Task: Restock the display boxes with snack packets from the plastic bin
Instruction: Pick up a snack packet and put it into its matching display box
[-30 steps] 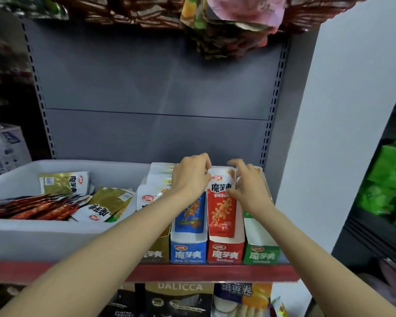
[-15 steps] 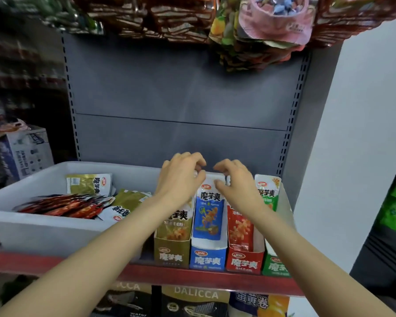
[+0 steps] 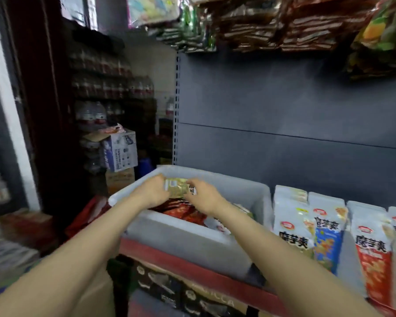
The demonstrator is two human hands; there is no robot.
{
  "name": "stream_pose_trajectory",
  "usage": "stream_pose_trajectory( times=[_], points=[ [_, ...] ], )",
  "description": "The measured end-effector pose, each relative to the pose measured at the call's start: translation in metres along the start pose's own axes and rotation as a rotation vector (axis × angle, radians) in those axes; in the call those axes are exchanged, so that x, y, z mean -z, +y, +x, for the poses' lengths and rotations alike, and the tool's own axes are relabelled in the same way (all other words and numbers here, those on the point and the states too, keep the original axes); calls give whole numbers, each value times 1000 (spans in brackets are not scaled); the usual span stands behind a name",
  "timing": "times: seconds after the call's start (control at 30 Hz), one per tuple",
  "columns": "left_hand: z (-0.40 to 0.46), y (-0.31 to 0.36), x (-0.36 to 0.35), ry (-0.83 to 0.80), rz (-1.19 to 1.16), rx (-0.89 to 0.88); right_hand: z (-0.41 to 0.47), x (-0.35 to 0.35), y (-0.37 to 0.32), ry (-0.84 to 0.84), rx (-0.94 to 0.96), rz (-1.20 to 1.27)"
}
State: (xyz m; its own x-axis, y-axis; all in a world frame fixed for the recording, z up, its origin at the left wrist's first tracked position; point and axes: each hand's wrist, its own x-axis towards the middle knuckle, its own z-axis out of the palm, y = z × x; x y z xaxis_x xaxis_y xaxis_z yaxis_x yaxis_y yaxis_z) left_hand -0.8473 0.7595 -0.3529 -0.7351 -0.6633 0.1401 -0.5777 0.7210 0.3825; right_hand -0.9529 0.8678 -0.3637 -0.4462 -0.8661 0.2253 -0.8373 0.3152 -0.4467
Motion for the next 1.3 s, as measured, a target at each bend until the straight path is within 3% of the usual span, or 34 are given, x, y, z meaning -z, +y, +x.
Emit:
stream_pose_trajectory(
  times=[0.1, 0.2, 0.37, 0.5, 0.67, 0.77, 0.9, 1.03, 1.13, 1.2, 1.3],
  points=[
    [9, -20, 7, -199, 62, 57, 21, -16, -8, -173, -32, -23],
    [16, -33, 7, -271, 146, 9, 31, -23, -9, -318, -56, -126],
    [11, -28, 8, -118, 285, -236, 36, -19, -8, -347, -64, -162],
    [9, -19, 9, 47, 396, -288, 31, -13, -5, -290, -80, -85],
    [9, -20, 3, 96, 262, -258, 24, -6, -5, -296, -72, -74],
    [10, -22, 3, 34, 81, -234, 21, -6, -3, -289, -74, -63],
    [2, -23, 8, 168, -107, -267, 13, 0, -9, -165, -171, 173],
    [-17, -12, 8, 342, -144, -431, 8, 8, -6, -57, -415, 875],
    [-28, 1, 8, 293, -212, -532, -6, 17, 0, 26, -378, 1245],
    [-34, 11, 5, 220, -286, -572, -17, 25, 7, 124, -320, 1278],
    [-37, 32, -3, 205, -437, -594, -43, 45, 18, 238, -199, 1123]
  ],
)
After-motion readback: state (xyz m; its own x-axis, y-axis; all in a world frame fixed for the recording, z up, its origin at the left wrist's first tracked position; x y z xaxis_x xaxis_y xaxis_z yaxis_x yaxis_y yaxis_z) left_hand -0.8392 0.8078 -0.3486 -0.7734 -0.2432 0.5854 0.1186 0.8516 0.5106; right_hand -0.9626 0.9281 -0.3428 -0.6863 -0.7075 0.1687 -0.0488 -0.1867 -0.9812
